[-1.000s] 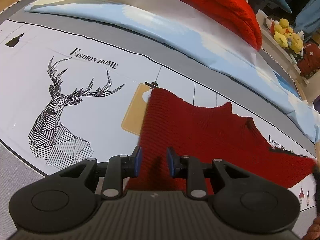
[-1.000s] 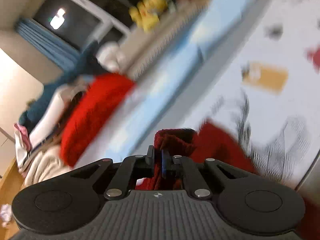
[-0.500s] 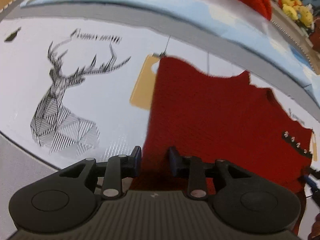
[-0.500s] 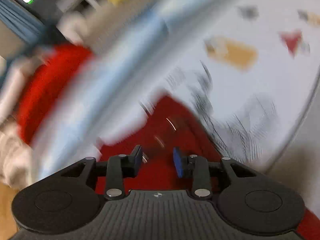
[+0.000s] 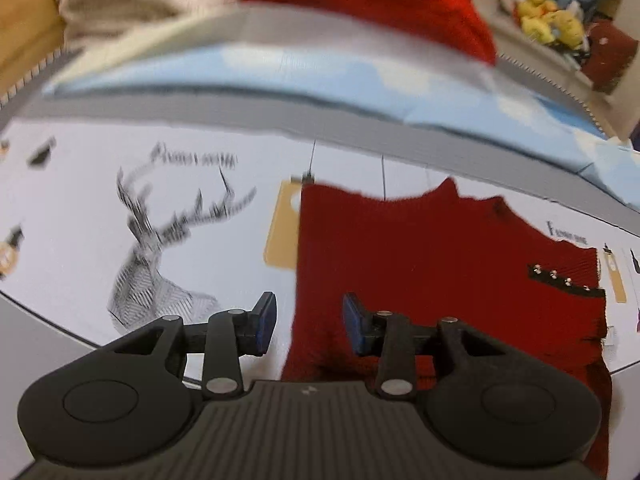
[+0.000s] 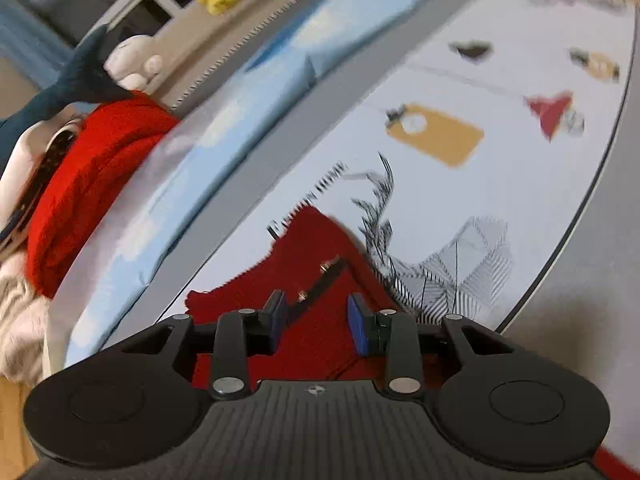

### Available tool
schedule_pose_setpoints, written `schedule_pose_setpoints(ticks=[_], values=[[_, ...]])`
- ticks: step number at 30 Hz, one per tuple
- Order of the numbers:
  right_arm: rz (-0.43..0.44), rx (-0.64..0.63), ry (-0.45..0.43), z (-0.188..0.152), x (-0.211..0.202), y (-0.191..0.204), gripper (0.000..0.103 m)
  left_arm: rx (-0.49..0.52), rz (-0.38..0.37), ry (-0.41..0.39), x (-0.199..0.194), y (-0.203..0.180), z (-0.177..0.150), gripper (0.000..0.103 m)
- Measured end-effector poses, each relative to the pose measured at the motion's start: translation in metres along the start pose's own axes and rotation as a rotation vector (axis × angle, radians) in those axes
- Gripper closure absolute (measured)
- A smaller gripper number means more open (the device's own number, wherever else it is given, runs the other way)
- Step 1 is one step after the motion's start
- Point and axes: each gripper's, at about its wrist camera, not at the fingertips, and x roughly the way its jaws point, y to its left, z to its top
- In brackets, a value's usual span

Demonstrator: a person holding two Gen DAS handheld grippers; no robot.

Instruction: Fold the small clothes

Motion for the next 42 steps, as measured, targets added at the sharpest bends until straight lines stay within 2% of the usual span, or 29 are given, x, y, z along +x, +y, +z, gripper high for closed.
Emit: schedule_pose_setpoints(ticks=[2, 4, 7, 10, 12, 13, 15, 17, 20, 22, 25, 26, 27, 28, 30, 33, 36, 38, 42], values=[[0.006, -0.061, -0.022, 0.003, -0.018, 0.009, 0.067, 0.028, 0.002, -0.059, -0.019, -0.003, 0.001, 0.062], [0.022, -0.138, -0.06, 0.006, -0.044, 0.017, 0.067, 0.069, 0.01, -0.151, -0.041, -0.001, -0.001, 0.062], [0.041, -0.265, -0.155, 0.011, -0.092, 0.027, 0.067, 0.137, 0.022, -0.259, -0.077, 0.001, -0.014, 0.062], [0.083, -0.294, -0.224, 0.012, -0.146, 0.019, 0.067, 0.131, -0.012, -0.269, -0.114, 0.014, -0.03, 0.063], [0.105, -0.25, -0.217, 0.011, -0.18, 0.004, 0.067, 0.137, -0.057, -0.228, -0.14, 0.021, -0.04, 0.064], [0.13, -0.237, -0.198, 0.009, -0.193, -0.003, 0.066, 0.157, -0.067, -0.215, -0.152, 0.023, -0.047, 0.071], [0.177, -0.252, -0.157, 0.001, -0.218, -0.02, 0.066, 0.216, -0.071, -0.205, -0.179, 0.024, -0.071, 0.073], [0.175, -0.284, -0.154, -0.011, -0.242, -0.041, 0.066, 0.24, -0.082, -0.195, -0.198, 0.029, -0.105, 0.073], [0.13, -0.296, -0.122, -0.032, -0.259, -0.08, 0.066, 0.192, -0.119, -0.132, -0.199, 0.039, -0.157, 0.073], [0.102, -0.302, -0.075, -0.048, -0.256, -0.109, 0.066, 0.141, -0.119, -0.066, -0.183, 0.049, -0.193, 0.073], [0.015, -0.338, 0.015, -0.082, -0.232, -0.152, 0.066, 0.079, -0.099, 0.122, -0.147, 0.062, -0.232, 0.073], [-0.062, -0.326, 0.102, -0.091, -0.217, -0.166, 0.066, 0.08, -0.105, 0.156, -0.138, 0.065, -0.237, 0.073], [-0.086, -0.287, 0.143, -0.098, -0.21, -0.177, 0.066, 0.087, -0.105, 0.181, -0.132, 0.068, -0.243, 0.073], [-0.079, -0.245, 0.165, -0.102, -0.205, -0.188, 0.066, 0.092, -0.099, 0.208, -0.125, 0.07, -0.248, 0.072], [-0.117, -0.271, 0.202, -0.111, -0.195, -0.198, 0.066, 0.071, -0.098, 0.26, -0.115, 0.076, -0.256, 0.072], [-0.193, -0.339, 0.233, -0.122, -0.186, -0.203, 0.066, 0.01, -0.093, 0.306, -0.106, 0.086, -0.263, 0.072], [-0.181, -0.292, 0.269, -0.126, -0.182, -0.208, 0.066, -0.012, -0.101, 0.345, -0.101, 0.088, -0.273, 0.071], [-0.187, -0.317, 0.283, -0.132, -0.179, -0.205, 0.066, 0.01, -0.083, 0.362, -0.099, 0.084, -0.28, 0.069], [-0.209, -0.355, 0.31, -0.14, -0.17, -0.208, 0.066, 0.001, -0.088, 0.336, -0.104, 0.082, -0.287, 0.069]])
